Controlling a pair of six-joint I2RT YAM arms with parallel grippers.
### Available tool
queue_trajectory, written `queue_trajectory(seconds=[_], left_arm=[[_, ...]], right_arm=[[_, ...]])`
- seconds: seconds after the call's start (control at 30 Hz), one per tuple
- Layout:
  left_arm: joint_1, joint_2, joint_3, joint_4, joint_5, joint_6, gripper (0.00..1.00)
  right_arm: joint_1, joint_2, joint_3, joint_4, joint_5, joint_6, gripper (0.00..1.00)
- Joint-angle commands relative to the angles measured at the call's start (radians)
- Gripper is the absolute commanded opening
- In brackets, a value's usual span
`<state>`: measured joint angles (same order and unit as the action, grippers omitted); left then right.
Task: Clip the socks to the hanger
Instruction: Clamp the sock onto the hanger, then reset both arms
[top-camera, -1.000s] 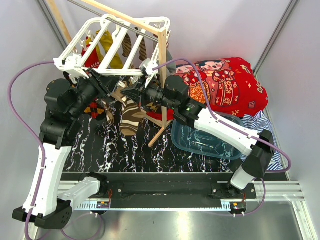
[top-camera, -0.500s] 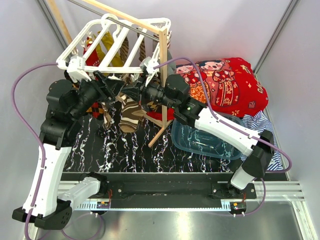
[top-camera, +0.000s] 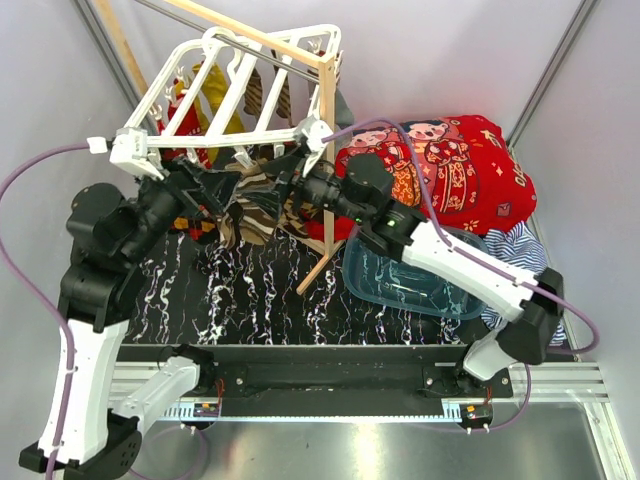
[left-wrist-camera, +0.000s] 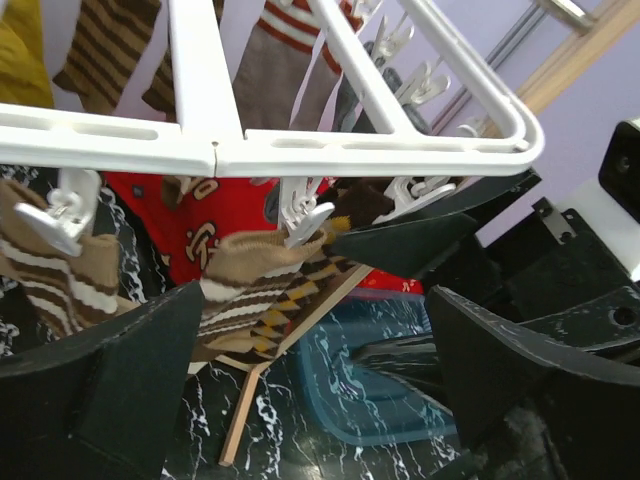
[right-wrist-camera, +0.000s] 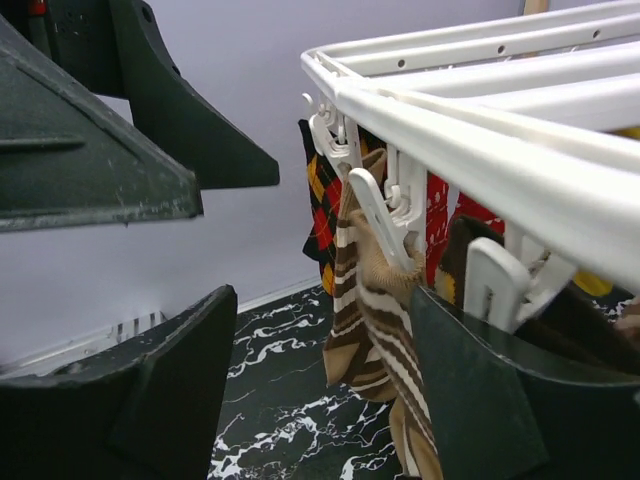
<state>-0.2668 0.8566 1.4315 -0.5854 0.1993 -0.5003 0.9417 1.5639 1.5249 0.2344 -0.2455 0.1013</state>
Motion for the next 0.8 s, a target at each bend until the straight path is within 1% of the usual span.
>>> queue_trajectory(seconds=[0.0, 0.07, 0.17, 0.27, 0.3, 0.37, 0.4, 0.47, 0.5, 0.6, 0.63, 0.77], left_arm=[[-0.002, -0.080, 0.017, 0.021, -0.067, 0.054, 0.99], [-0.002, -0.128, 0.003, 0.022, -0.106, 0.072, 0.99], [-0.002, -0.204, -0.040, 0.021, -0.178, 0.092, 0.99], [-0.002, -0.287, -0.104, 0.013, -0.264, 0.123, 0.99], [-0.002, -0.307, -0.117, 0.006, -0.282, 0.132, 0.99], [-0.002, -0.376, -0.158, -0.002, -0.334, 0.161, 0.99], [-0.002, -0.402, -0.172, -0.005, -0.351, 0.169, 0.99], [-0.002, -0.474, -0.207, -0.017, -0.412, 0.178, 0.99], [-0.002, -0.497, -0.218, -0.022, -0.431, 0.181, 0.99], [-0.002, -0.588, -0.261, -0.027, -0.504, 0.197, 0.99], [-0.002, -0.629, -0.273, -0.028, -0.523, 0.198, 0.99], [-0.002, -0.720, -0.313, -0.039, -0.564, 0.224, 0.99]], right_arm=[[-0.001, -0.154, -0.051, -0.018, 0.015, -0.028, 0.82], [-0.001, -0.217, -0.086, -0.052, 0.021, -0.040, 0.85], [0.000, -0.306, -0.137, -0.163, 0.060, -0.080, 0.90], [-0.001, -0.402, -0.206, -0.228, 0.161, -0.095, 0.94], [-0.001, -0.428, -0.224, -0.268, 0.236, -0.095, 0.96], [-0.001, -0.498, -0.275, -0.331, 0.329, -0.132, 0.99], [-0.003, -0.516, -0.288, -0.355, 0.432, -0.133, 1.00], [-0.018, -0.561, -0.313, -0.438, 0.530, -0.127, 1.00], [-0.029, -0.576, -0.322, -0.461, 0.608, -0.121, 1.00], [-0.122, -0.660, -0.406, -0.506, 0.679, -0.065, 1.00], [-0.211, -0.674, -0.422, -0.517, 0.677, -0.025, 1.00], [-0.390, -0.719, -0.476, -0.604, 0.652, 0.060, 1.00]])
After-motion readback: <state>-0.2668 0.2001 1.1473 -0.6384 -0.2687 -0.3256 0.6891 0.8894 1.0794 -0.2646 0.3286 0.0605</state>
